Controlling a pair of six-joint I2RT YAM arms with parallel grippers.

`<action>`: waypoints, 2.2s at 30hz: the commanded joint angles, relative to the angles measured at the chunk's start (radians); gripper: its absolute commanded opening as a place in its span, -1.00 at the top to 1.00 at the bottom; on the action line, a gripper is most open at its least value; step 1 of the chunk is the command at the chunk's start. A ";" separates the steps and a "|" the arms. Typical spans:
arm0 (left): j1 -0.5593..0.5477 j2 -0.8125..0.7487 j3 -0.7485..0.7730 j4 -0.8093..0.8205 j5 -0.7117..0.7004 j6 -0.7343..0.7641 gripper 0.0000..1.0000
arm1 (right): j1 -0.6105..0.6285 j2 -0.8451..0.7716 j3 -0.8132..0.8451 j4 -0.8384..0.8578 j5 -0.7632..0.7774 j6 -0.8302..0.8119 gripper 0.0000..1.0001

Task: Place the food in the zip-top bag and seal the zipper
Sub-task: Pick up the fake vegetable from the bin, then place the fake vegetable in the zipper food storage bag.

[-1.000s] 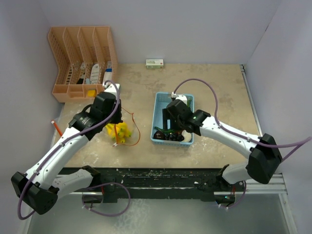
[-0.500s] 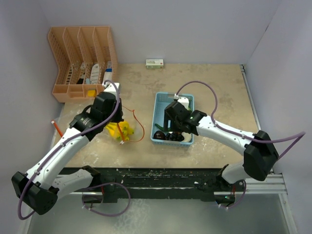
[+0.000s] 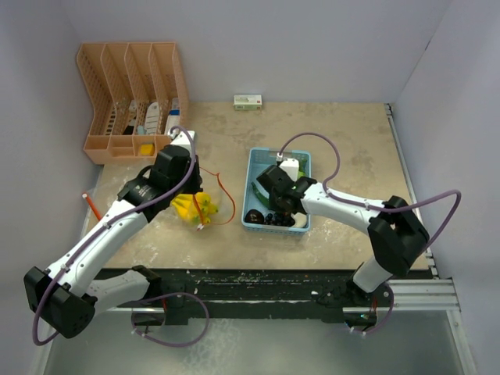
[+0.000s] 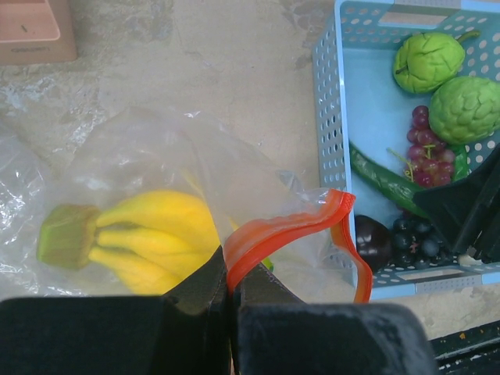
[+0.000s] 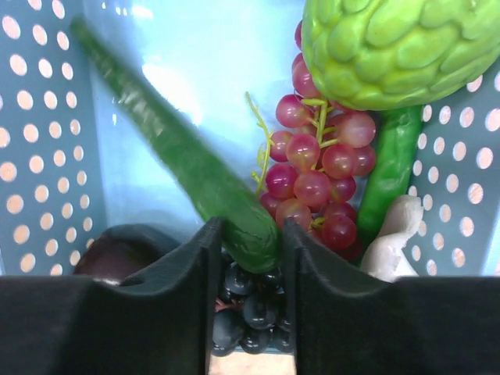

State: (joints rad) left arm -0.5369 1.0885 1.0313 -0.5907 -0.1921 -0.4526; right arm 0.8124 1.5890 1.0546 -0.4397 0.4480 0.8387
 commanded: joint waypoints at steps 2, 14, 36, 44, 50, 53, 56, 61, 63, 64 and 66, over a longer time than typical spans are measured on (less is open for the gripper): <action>0.002 -0.007 -0.007 0.052 0.013 -0.009 1.00 | -0.002 0.016 0.051 -0.008 0.039 -0.006 0.46; 0.002 -0.006 -0.012 0.056 0.016 -0.013 1.00 | -0.002 0.049 -0.004 0.106 -0.113 -0.129 -0.20; 0.002 -0.033 -0.037 0.064 0.005 -0.025 1.00 | -0.002 -0.212 0.057 0.038 -0.100 -0.238 1.00; 0.002 -0.112 -0.071 0.117 -0.016 -0.026 1.00 | -0.002 -0.347 0.022 0.153 -0.406 -0.255 1.00; 0.002 -0.117 -0.076 0.148 -0.033 -0.032 1.00 | 0.020 -0.407 -0.039 0.241 -0.666 -0.205 1.00; 0.002 -0.102 -0.090 0.178 -0.035 -0.039 1.00 | 0.068 -0.422 -0.039 0.240 -0.675 -0.206 1.00; 0.002 -0.076 -0.096 0.210 -0.035 -0.048 1.00 | 0.097 -0.433 -0.056 0.242 -0.724 -0.211 1.00; 0.002 -0.044 -0.078 0.227 -0.015 -0.057 1.00 | 0.123 -0.432 -0.081 0.228 -0.752 -0.196 1.00; 0.002 -0.042 -0.073 0.228 -0.011 -0.057 1.00 | 0.123 -0.416 -0.087 0.222 -0.751 -0.193 1.00; 0.002 -0.044 -0.069 0.229 -0.010 -0.056 1.00 | 0.123 -0.403 -0.087 0.221 -0.756 -0.191 1.00; 0.002 -0.049 -0.065 0.229 -0.010 -0.054 1.00 | 0.124 -0.374 -0.083 0.220 -0.767 -0.190 1.00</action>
State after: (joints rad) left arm -0.5369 1.0534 0.9367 -0.4278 -0.2119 -0.4908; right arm 0.9340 1.1805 0.9695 -0.2359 -0.2745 0.6376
